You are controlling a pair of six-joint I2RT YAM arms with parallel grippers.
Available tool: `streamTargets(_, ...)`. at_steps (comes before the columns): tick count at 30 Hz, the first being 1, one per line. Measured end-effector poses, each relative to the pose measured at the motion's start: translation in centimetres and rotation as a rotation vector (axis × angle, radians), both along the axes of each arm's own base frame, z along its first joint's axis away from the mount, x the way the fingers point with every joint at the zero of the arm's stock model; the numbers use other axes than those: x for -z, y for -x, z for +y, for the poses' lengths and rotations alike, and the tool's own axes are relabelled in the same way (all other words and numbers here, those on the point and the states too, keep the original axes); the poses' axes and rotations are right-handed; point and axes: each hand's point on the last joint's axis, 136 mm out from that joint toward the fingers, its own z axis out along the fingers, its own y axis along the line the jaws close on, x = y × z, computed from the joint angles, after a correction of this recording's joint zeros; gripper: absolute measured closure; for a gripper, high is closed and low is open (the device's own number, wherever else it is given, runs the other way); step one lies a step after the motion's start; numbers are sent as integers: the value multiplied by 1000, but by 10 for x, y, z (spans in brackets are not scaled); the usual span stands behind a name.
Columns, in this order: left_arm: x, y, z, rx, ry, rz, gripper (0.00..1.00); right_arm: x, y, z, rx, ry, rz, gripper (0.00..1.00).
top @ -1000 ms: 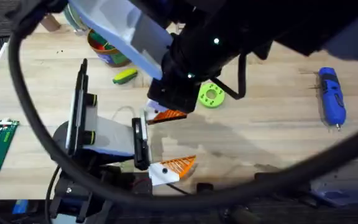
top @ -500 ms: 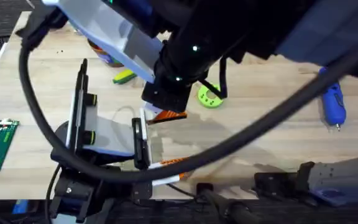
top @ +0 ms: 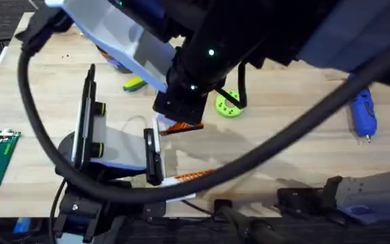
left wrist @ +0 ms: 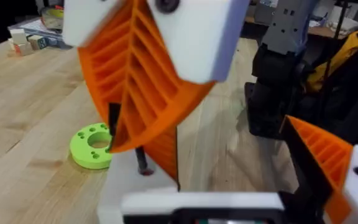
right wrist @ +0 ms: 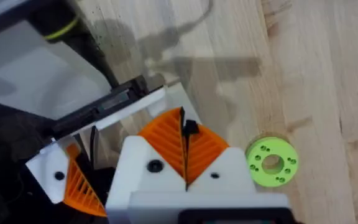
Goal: Pick up the gripper from the table and insert it into the empty holder that is missing its gripper. Then pick up a screw, insert it into the mounting hole, and use the screwdriver to tighten it. Finally, clean up the table by picking up the vegetable and placing it into the bucket.
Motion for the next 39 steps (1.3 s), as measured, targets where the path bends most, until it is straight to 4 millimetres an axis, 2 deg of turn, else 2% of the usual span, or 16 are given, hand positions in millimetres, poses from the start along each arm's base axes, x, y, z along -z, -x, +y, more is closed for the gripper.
streamTargets(9,0,0,0,0,0,0,8,1,1,0,-3,1,8,994)
streamTargets(16,0,0,0,0,2,11,8,17,1,4,-5,38,37,994)
streamTargets(28,0,1,0,3,4,19,8,17,1,3,-6,42,40,976)
streamTargets(30,0,1,0,2,3,18,8,17,1,3,-5,42,41,826)
streamTargets(32,0,0,0,2,3,18,8,17,2,2,-5,47,43,541)
streamTargets(33,0,1,0,2,3,18,9,17,1,1,-5,48,42,447)
streamTargets(36,0,1,0,2,3,17,8,16,-2,-1,5,47,42,264)
streamTargets(38,0,0,0,2,3,16,8,14,-7,-4,18,40,37,85)
streamTargets(39,0,1,0,2,3,15,7,12,-10,-5,26,31,31,56)
